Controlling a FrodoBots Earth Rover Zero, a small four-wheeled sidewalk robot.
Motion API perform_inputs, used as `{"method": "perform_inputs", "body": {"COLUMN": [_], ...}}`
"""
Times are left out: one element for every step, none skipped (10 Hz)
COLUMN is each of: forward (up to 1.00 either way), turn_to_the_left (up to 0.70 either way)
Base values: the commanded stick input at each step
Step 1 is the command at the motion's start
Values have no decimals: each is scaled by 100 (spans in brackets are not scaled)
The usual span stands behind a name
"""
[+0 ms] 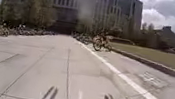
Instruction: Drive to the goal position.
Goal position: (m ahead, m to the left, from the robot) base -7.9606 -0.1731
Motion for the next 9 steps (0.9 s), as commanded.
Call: {"method": "perform_inputs", "body": {"forward": [70,70,70,70,70,70,70,70,70], "turn_to_the_left": [3,3,3,3,3,3,3,3,3]}}
